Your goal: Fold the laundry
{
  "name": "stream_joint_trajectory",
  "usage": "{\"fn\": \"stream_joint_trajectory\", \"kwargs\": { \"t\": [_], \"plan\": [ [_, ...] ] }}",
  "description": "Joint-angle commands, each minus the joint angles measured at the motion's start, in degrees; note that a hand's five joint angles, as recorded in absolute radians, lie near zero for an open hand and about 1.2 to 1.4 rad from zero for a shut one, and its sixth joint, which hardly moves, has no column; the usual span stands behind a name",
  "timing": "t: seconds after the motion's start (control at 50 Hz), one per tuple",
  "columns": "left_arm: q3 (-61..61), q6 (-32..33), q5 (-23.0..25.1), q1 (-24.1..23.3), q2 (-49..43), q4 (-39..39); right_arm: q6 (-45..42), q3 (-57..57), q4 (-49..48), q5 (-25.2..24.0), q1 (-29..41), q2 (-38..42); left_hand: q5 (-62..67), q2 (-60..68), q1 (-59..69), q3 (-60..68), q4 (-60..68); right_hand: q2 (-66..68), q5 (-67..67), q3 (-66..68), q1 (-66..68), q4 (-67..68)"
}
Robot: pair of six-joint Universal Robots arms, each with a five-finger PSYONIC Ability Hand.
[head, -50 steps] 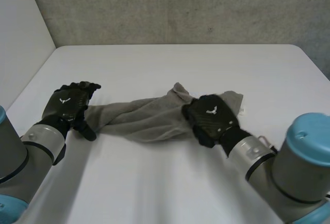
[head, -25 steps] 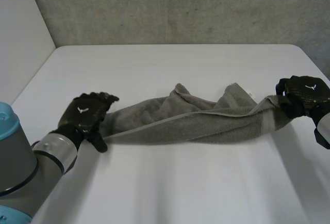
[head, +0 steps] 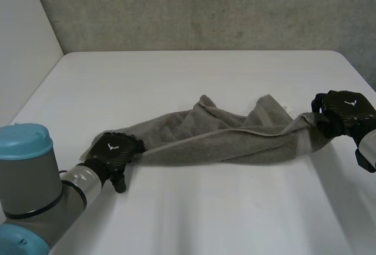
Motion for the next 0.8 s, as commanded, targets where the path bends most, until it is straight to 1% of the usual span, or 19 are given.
{"fn": "stream_joint_trajectory", "kwargs": {
  "t": [0.02, 0.12, 0.22, 0.24, 0.26, 0.3, 0.32, 0.34, 0.36, 0.4, 0.54, 0.6, 0.62, 0.64, 0.66, 0.68, 0.8],
  "plan": [
    [0.44, -0.59, -0.44, -0.01, -1.65, 6.23, -0.05, 0.23, 0.14, 0.01, 0.27, 0.05, 4.64, 4.62, 4.67, 4.62, 4.66, 3.59, 3.88, 3.43, 4.44, 3.55],
    [0.97, -0.59, -0.44, -0.01, -2.79, 7.56, -0.05, 0.31, 0.14, -0.07, 0.36, 0.05, 10.18, 10.16, 10.21, 10.16, 10.20, 3.59, 3.88, 3.43, 4.44, 3.55],
    [2.20, -0.50, -0.44, -0.01, -4.55, 7.56, -0.05, 0.40, 0.14, -0.16, 0.36, 0.05, 12.21, 12.18, 12.24, 12.18, 12.22, 3.59, 3.88, 3.43, 4.44, 3.55],
    [2.72, -0.50, -0.44, -0.01, -4.99, 7.56, -0.05, 0.40, 0.14, -0.16, 0.36, 0.05, 15.38, 15.36, 15.41, 15.36, 15.40, 3.59, 3.88, 3.43, 4.44, 3.55],
    [2.73, -0.50, -0.44, -0.01, -5.00, 7.56, -0.14, 0.40, 0.14, -0.16, 0.36, 0.14, 15.42, 15.39, 15.45, 15.39, 15.43, 3.59, 3.88, 3.43, 4.44, 3.55],
    [3.51, -0.50, -0.44, -0.01, -5.96, 7.47, -0.05, 0.40, 0.14, -0.16, 0.36, 0.23, 23.45, 23.42, 23.48, 23.42, 23.46, 3.59, 3.88, 3.43, 4.44, 3.55],
    [3.52, -0.50, -0.44, -0.01, -5.96, 7.47, -0.14, 0.31, 0.14, -0.16, 0.36, 0.40, 23.49, 23.47, 23.52, 23.47, 23.50, 3.59, 3.88, 3.43, 4.44, 3.55],
    [3.87, -0.59, -0.44, -0.01, -6.31, 7.47, -0.14, 0.31, 0.14, -0.16, 0.36, 0.40, 27.99, 27.96, 28.02, 27.96, 28.00, 3.59, 3.88, 3.43, 4.44, 3.55],
    [3.87, -0.59, -0.44, -0.01, -6.31, 7.47, -0.14, 0.31, 0.14, -0.16, 0.36, 0.40, 28.03, 28.01, 28.06, 28.01, 28.04, 3.59, 3.88, 3.43, 4.44, 3.55],
    [4.31, -0.59, -0.44, -0.01, -7.01, 7.47, -0.14, 0.23, 0.14, -0.16, 0.27, 0.40, 32.89, 32.86, 32.92, 32.86, 32.90, 3.59, 3.88, 3.43, 4.44, 3.55],
    [4.75, -0.50, -0.35, -0.09, -8.51, 7.21, -0.14, 0.05, 0.06, -0.16, 0.27, 0.49, 34.26, 34.23, 34.29, 34.23, 34.27, 3.59, 3.88, 3.43, 4.44, 3.55],
    [4.92, -0.59, -0.44, -0.09, -8.78, 7.03, -0.14, 0.05, 0.06, -0.16, 0.27, 0.49, 37.62, 37.60, 37.65, 37.60, 37.63, 3.59, 3.88, 3.43, 4.44, 3.55],
    [5.01, -0.59, -0.53, -0.09, -8.69, 7.03, -0.05, 0.05, 0.06, -0.16, 0.27, 0.49, 42.45, 42.43, 42.48, 42.43, 42.46, 3.59, 3.88, 3.43, 4.44, 3.55],
    [5.01, -0.59, -0.53, -0.09, -8.69, 7.03, -0.05, 0.05, 0.06, -0.16, 0.18, 0.49, 42.50, 42.47, 42.53, 42.47, 42.51, 3.59, 3.88, 3.43, 4.44, 3.55],
    [5.10, -0.59, -0.53, -0.09, -8.60, 7.03, -0.05, 0.05, 0.06, -0.16, 0.18, 0.49, 52.16, 52.13, 52.19, 52.13, 52.17, 3.59, 3.88, 3.43, 4.44, 3.55],
    [5.36, -0.68, -0.61, -0.09, -8.08, 6.95, -0.05, 0.05, 0.14, -0.16, 0.18, 0.41, 56.06, 56.04, 56.09, 56.04, 56.07, 3.59, 3.88, 3.43, 4.44, 3.55],
    [5.72, -0.94, -2.55, -0.01, -4.03, 6.77, -0.14, 0.05, 0.23, 0.19, 0.00, -0.64, 56.10, 56.08, 56.13, 56.08, 56.11, 3.59, 3.88, 3.43, 4.44, 3.55]
  ]
}}
